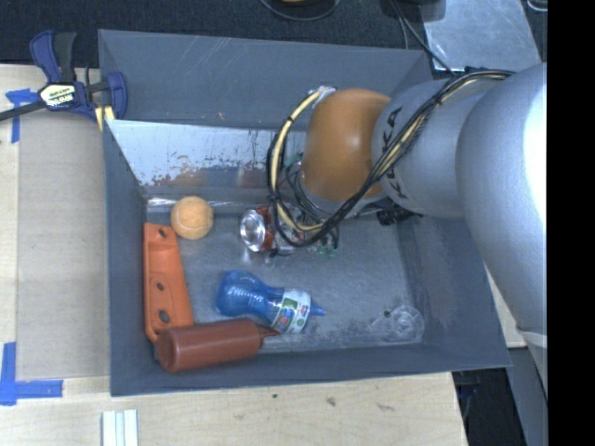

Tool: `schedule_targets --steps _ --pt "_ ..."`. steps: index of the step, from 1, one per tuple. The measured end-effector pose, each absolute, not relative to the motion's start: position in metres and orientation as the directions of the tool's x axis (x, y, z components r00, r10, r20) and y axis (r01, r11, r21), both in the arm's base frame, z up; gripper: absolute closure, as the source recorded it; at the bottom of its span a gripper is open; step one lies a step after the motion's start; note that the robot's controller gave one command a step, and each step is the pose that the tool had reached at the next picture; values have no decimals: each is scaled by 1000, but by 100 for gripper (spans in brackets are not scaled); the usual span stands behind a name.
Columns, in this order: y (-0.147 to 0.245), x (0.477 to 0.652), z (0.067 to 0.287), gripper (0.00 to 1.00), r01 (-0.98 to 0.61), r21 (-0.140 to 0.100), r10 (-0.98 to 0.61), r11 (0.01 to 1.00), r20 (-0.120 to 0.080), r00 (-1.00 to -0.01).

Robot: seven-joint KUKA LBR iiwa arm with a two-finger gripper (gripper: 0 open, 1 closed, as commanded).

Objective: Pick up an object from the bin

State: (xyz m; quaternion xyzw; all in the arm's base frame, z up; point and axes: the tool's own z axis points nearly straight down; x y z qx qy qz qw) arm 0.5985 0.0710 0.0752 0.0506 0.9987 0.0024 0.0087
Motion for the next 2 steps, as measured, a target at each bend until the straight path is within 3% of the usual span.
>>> schedule_targets --steps 1,2 --pt "82 600 166 100 96 8 96 995 -29 -995" --pt "77 609 209 100 68 6 68 998 -27 -997"
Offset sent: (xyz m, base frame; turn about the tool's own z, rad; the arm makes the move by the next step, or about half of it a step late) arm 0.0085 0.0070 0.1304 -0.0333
